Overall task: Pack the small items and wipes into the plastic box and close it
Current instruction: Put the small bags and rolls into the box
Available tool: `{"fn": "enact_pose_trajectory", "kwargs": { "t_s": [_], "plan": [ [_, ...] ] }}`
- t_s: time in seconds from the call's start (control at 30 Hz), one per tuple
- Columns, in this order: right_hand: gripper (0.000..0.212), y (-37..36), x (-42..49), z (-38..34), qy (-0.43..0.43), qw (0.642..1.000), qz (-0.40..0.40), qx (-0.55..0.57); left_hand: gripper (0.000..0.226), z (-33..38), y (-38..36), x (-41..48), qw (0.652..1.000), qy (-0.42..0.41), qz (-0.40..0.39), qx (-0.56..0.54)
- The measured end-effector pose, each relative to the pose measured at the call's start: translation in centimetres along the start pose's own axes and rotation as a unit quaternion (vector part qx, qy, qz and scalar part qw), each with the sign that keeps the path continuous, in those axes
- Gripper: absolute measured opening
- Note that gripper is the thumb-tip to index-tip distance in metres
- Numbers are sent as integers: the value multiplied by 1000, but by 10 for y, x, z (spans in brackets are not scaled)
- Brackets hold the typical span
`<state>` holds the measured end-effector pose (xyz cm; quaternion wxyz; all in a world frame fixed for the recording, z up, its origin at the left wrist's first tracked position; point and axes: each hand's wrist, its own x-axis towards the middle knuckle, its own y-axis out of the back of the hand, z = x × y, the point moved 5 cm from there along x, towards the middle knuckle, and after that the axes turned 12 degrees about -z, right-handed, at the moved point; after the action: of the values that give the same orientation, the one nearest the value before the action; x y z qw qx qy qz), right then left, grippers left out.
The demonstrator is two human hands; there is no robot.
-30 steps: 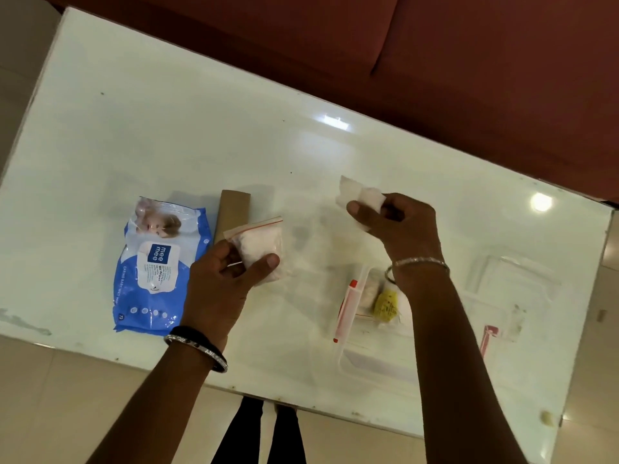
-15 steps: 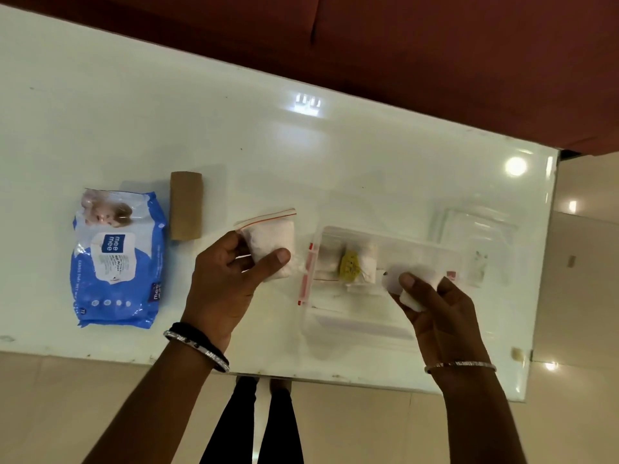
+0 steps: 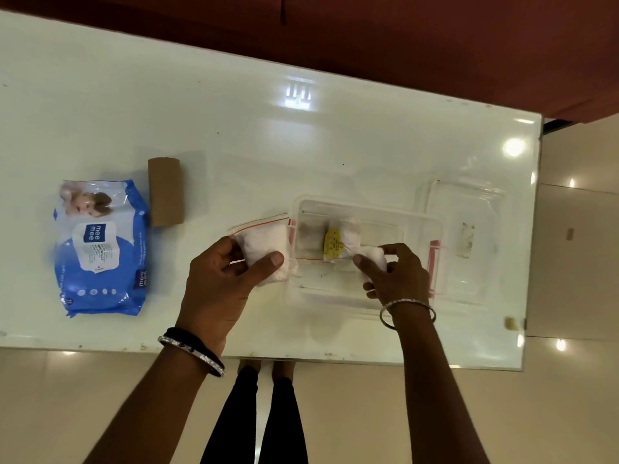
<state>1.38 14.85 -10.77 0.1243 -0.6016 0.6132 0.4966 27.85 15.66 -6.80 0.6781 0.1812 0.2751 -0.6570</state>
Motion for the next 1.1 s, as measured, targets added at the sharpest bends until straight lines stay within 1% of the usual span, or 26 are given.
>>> {"fn": "enact_pose_trajectory", "kwargs": {
  "t_s": [0.1, 0.17, 0.27, 0.33, 0.4, 0.43, 0.5, 0.6, 0.7, 0.8, 0.9, 0.97, 1.03, 1.1],
  "plan": [
    [42, -2, 16, 1, 7, 999, 47, -6, 40, -1, -6, -2, 1000, -1, -7, 9],
    [44, -4, 24, 0, 0, 998, 53, 17, 41, -2, -11, -4, 1000, 0, -11, 12],
    [50, -9, 34, 2, -16, 994, 29, 101, 41, -5, -16, -5, 1000, 1, -13, 8],
    [49, -10, 38, 5, -33, 986, 5, 166, 41, -6, -18, -6, 1000, 6, -13, 9],
    [46, -10, 39, 9, -47, 978, -18, 202, 41, -6, -18, -7, 1000, 10, -12, 12],
    [45, -10, 38, 11, -47, 978, -24, 203, 41, -6, -18, -7, 1000, 12, -11, 13],
    [45, -8, 35, 13, -27, 986, -13, 162, 40, -6, -17, -8, 1000, 14, -10, 16],
    [46, -6, 31, 11, 12, 996, 45, 75, 44, -4, -16, -8, 1000, 15, -8, 19],
    [45, -4, 35, 8, 18, 991, 106, 83, 45, -4, -17, -7, 1000, 18, -10, 22],
    [46, -7, 40, 5, 23, 986, 137, 96, 47, -6, -20, -7, 999, 21, -14, 30],
    [46, -7, 41, 2, 24, 987, 130, 92, 48, -7, -24, -8, 999, 23, -17, 43],
    [43, -2, 35, 2, 14, 988, 107, 111, 43, -7, -27, -8, 998, 24, -15, 48],
    [38, 3, 21, 1, 9, 987, 89, 134, 40, -5, -30, -8, 998, 27, -17, 57],
    [29, 11, -1, -1, 20, 990, 74, 116, 39, -4, -36, -8, 996, 31, -29, 76]
  ]
}}
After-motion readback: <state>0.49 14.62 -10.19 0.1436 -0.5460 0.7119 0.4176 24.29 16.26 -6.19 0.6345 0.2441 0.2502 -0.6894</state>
